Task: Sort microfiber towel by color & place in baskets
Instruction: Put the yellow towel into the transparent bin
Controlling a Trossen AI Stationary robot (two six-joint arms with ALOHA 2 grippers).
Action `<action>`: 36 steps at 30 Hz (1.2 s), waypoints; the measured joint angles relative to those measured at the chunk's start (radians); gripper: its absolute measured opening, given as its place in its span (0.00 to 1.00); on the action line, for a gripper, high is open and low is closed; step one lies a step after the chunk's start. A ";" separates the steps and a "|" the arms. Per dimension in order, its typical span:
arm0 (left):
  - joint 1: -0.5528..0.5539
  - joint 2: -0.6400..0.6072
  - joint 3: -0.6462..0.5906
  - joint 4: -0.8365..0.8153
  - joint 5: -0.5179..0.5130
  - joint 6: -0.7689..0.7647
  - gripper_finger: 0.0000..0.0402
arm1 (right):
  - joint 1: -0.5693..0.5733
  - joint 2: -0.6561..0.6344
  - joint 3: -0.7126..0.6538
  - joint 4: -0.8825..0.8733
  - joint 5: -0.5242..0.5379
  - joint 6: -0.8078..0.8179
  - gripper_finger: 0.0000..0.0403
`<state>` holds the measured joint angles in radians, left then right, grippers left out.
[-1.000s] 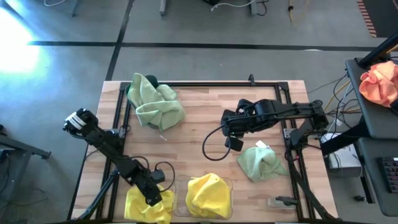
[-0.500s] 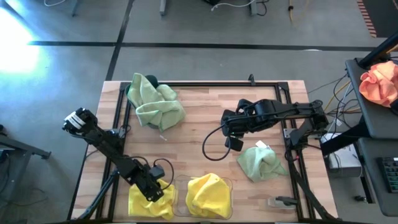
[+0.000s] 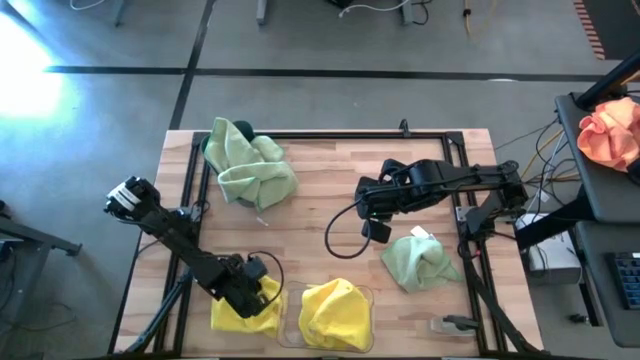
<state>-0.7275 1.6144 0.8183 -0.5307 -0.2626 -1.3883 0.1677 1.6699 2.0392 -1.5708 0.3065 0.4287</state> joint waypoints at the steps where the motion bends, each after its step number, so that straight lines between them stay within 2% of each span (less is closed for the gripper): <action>1: 0.004 -0.007 0.028 -0.049 -0.012 0.013 0.01 | 0.000 0.000 0.000 0.000 0.000 -0.007 0.19; 6: 0.020 -0.025 0.217 -0.291 -0.040 0.097 0.00 | 0.000 0.000 0.000 0.000 0.000 -0.040 0.19; 11: 0.029 -0.025 0.401 -0.478 -0.135 0.147 0.00 | -0.001 0.000 0.000 0.000 0.008 -0.082 0.18; 18: 0.039 -0.026 0.628 -0.638 -0.257 0.183 0.00 | -0.003 0.000 0.000 0.000 0.012 -0.133 0.19; 24: 0.041 -0.027 0.818 -0.641 -0.406 0.237 0.00 | -0.003 0.000 0.000 0.000 0.064 -0.163 0.18; 28: 0.043 -0.011 0.927 -0.624 -0.453 0.263 0.00 | -0.003 0.000 0.000 0.000 0.072 -0.203 0.17; 33: 0.043 0.096 1.107 -0.588 -0.454 0.345 0.00 | -0.005 0.000 0.000 0.000 0.072 -0.252 0.17; 36: 0.043 0.199 1.273 -0.586 -0.454 0.420 0.00 | -0.012 0.000 0.000 0.000 0.086 -0.280 0.17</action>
<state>-0.6849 1.8135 2.0914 -1.1162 -0.7168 -0.9683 0.1560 1.6699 2.0392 -1.5708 0.3920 0.1487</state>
